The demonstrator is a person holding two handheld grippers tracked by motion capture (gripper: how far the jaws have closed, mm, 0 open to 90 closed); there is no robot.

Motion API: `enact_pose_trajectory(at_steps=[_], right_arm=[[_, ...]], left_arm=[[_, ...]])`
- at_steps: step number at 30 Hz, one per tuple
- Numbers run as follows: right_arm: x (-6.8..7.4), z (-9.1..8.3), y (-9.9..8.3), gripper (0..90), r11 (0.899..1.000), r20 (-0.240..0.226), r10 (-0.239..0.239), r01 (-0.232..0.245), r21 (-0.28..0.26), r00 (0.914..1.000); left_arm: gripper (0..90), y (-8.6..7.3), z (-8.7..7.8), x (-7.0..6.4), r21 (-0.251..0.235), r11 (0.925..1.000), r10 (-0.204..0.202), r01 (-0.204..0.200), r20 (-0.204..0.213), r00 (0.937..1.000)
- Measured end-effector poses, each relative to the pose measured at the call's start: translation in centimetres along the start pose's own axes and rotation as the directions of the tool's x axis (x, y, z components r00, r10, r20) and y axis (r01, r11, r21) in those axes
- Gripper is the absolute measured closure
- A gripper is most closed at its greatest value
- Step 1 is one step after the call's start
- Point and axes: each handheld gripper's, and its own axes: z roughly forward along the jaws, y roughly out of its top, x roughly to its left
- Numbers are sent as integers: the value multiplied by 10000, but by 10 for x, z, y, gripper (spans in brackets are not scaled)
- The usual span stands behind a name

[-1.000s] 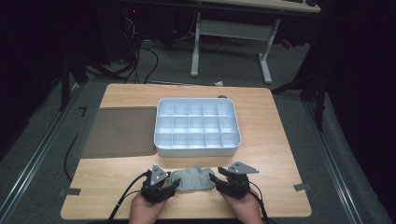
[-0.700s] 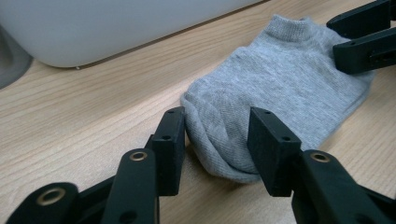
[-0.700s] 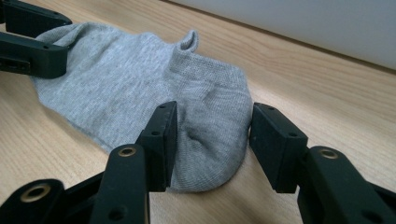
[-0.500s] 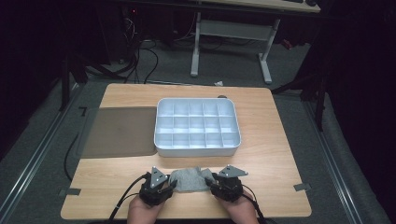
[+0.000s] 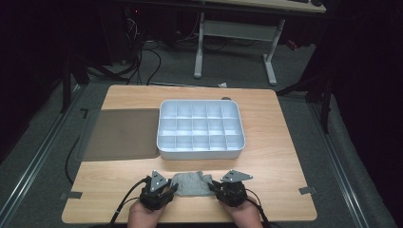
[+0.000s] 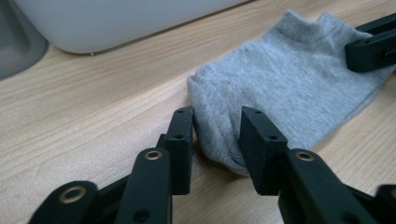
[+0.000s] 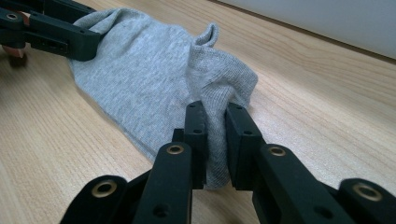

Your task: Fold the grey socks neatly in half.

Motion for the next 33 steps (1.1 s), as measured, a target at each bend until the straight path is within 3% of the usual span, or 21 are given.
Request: enact_pose_trajectory(at_steps=[3, 6, 8, 16, 26, 33], right_arm=[[0, 0, 0, 809, 10000, -3, 9, -9, -55, 10000], [1, 0, 0, 808, 10000, 24, -61, 61, -56, 10000], [0, 0, 0, 808, 9999, 39, -73, 74, -76, 10000], [-1, -1, 0, 808, 10000, 78, -41, 42, -73, 10000], [-4, -4, -1, 809, 9999, 68, 89, -89, -111, 9999], [-10, -11, 0, 811, 9982, 2, 398, -398, -452, 9992]], left_arm=[[569, 2, -5, -1, -424, 9991, 21, -24, -67, 10000], [564, 6, -11, -2, -779, 9970, -28, 20, -102, 9999], [604, 10, -12, -4, -884, 9960, -93, 103, 117, 9999], [706, 26, 8, -33, -413, 9980, 513, -487, 639, 9966], [772, 32, 37, -49, 437, 9948, 900, -919, 436, 9950], [777, 36, 45, -58, 518, 9920, 1144, -1153, 200, 9932]])
